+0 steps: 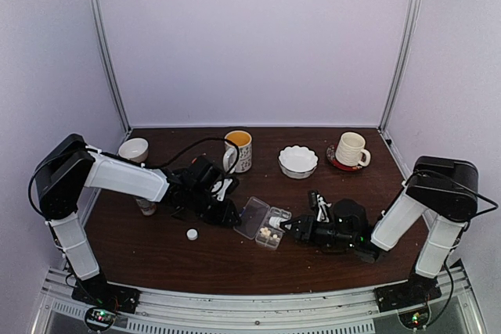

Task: Sort the pills into containers
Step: Pour the pill into the compartment of the pill container.

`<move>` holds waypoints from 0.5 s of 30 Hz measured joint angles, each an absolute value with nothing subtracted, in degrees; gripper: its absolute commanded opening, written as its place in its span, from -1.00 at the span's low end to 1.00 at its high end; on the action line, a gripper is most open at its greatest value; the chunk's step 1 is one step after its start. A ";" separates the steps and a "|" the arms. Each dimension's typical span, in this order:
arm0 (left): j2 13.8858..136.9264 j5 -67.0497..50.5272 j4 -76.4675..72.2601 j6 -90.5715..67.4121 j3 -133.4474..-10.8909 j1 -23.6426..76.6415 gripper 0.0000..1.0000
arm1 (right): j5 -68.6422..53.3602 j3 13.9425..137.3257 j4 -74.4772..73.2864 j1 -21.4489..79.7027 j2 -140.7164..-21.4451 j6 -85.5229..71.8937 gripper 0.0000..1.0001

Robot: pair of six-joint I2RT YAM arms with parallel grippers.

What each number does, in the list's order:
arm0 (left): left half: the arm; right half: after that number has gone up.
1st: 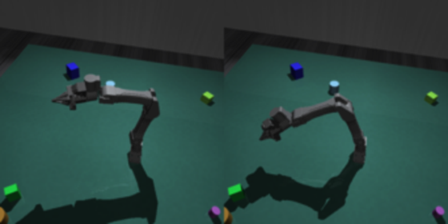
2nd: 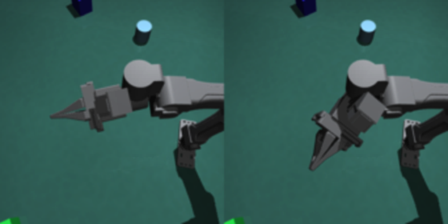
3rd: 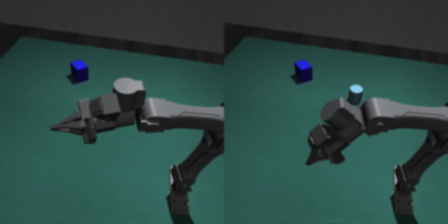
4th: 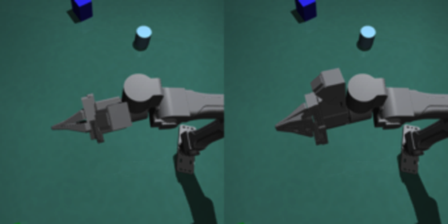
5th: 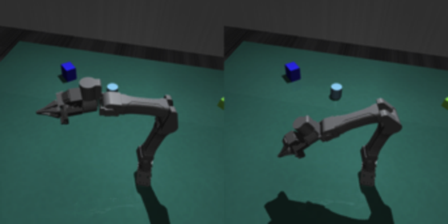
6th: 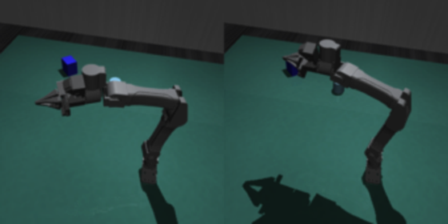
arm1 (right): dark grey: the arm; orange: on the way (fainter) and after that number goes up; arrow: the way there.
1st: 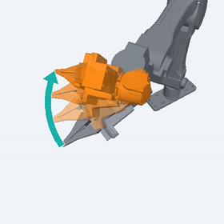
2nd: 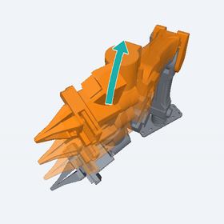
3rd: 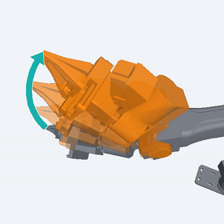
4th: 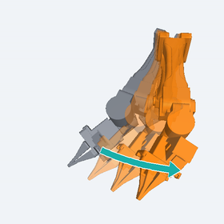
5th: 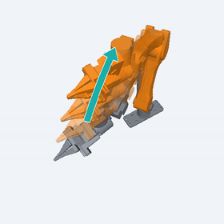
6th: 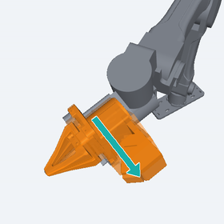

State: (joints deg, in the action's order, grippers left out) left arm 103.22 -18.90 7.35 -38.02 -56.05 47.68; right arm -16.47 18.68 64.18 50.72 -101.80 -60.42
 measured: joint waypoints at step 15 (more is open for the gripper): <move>103.22 -19.00 7.55 -37.98 -56.18 47.68 -0.58 | -16.49 18.63 61.19 50.89 -99.61 -59.42 -1.00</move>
State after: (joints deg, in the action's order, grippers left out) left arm 103.22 -19.00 7.55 -37.98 -56.18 47.68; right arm -16.49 18.63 61.19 50.89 -99.61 -59.42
